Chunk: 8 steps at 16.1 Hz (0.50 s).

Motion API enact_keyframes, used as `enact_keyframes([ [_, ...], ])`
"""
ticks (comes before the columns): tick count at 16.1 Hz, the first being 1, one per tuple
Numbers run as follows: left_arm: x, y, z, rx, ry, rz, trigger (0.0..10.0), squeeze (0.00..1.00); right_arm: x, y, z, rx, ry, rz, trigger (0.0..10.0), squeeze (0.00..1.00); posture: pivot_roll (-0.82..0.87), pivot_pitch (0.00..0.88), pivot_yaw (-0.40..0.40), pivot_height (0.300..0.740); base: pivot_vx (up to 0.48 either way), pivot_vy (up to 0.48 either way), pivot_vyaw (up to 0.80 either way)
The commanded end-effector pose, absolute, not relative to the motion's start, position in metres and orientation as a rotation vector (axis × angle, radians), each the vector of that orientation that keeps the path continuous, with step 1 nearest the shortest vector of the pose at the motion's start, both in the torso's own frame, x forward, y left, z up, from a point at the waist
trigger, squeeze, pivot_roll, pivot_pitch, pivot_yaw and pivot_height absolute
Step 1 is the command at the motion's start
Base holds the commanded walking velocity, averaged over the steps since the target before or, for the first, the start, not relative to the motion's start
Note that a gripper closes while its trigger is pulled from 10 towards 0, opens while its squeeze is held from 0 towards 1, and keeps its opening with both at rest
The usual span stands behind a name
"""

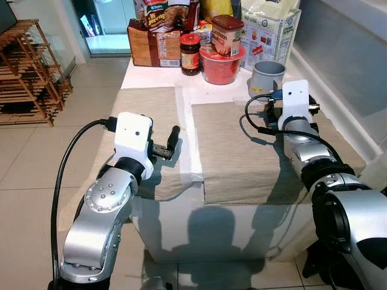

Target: Setting the table

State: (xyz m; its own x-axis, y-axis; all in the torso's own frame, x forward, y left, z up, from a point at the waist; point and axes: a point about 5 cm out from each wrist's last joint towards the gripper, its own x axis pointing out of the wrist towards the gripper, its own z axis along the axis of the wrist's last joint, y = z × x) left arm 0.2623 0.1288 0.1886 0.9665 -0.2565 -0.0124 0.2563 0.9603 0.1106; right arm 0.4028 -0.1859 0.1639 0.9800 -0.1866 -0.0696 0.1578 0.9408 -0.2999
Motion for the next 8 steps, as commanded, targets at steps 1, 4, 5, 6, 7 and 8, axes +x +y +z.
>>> enact_keyframes([
  [1,0.263,0.127,0.1931,0.116,-0.018,-0.259,10.0,0.0,0.4075,-0.1795,0.177,-0.29,0.05,-0.159,0.0,0.0,0.2,0.038,0.03,0.74,0.0,0.0,0.0],
  [4,0.2644,0.1252,0.1933,0.112,-0.021,-0.263,10.0,0.0,0.4076,-0.1807,0.1787,-0.296,0.038,-0.158,0.0,0.0,0.19,0.04,0.032,0.74,0.0,0.0,0.0],
  [5,0.2649,0.1243,0.1935,0.112,-0.023,-0.266,10.0,0.0,0.4075,-0.1816,0.179,-0.293,0.036,-0.16,0.0,0.0,0.19,0.039,0.032,0.74,0.0,0.0,0.0],
  [6,0.2653,0.123,0.1937,0.111,-0.024,-0.27,10.0,0.0,0.4073,-0.1823,0.1789,-0.293,0.034,-0.157,0.0,0.0,0.19,0.043,0.033,0.74,0.0,0.0,0.0],
  [7,0.265,0.1226,0.1935,0.11,-0.023,-0.271,10.0,0.0,0.4069,-0.1826,0.1774,-0.291,0.037,-0.154,0.0,0.0,0.19,0.044,0.033,0.74,0.0,0.0,0.0],
  [8,0.2645,0.1227,0.1934,0.11,-0.022,-0.271,10.0,0.0,0.4062,-0.1831,0.1751,-0.281,0.045,-0.154,0.0,0.0,0.2,0.046,0.033,0.74,0.0,0.0,0.0],
])
